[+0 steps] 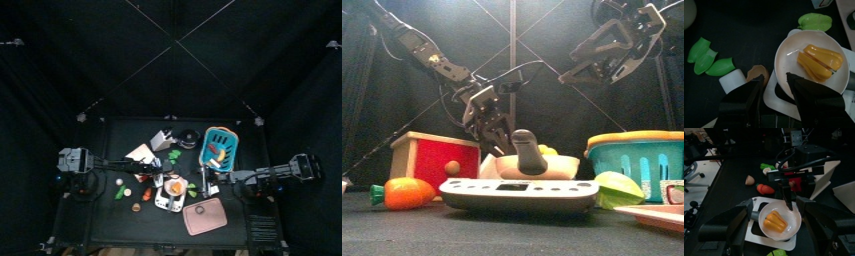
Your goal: Grab pan
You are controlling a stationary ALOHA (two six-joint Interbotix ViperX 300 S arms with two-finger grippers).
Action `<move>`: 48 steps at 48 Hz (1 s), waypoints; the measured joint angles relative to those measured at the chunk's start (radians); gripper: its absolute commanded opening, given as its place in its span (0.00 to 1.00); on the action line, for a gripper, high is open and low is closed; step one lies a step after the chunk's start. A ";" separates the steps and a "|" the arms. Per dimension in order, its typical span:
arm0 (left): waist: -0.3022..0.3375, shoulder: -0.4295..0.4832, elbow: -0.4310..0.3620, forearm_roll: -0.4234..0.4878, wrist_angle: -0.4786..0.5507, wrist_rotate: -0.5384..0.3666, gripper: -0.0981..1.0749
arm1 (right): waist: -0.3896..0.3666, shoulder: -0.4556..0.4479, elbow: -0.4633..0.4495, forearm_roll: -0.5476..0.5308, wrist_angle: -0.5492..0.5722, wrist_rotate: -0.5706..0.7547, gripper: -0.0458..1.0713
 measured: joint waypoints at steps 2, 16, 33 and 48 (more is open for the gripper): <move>0.000 0.005 0.000 0.000 0.003 0.002 0.77 | -0.002 0.000 0.002 0.000 0.000 0.000 0.92; 0.000 0.032 -0.014 0.003 0.011 0.005 0.77 | 0.000 -0.002 0.028 -0.006 0.000 -0.002 0.92; 0.002 0.038 -0.021 0.003 0.011 0.005 0.69 | -0.003 -0.002 0.028 -0.008 0.000 -0.002 0.92; 0.002 0.063 -0.074 0.005 0.110 0.005 0.59 | -0.003 -0.002 0.028 -0.008 0.000 -0.002 0.92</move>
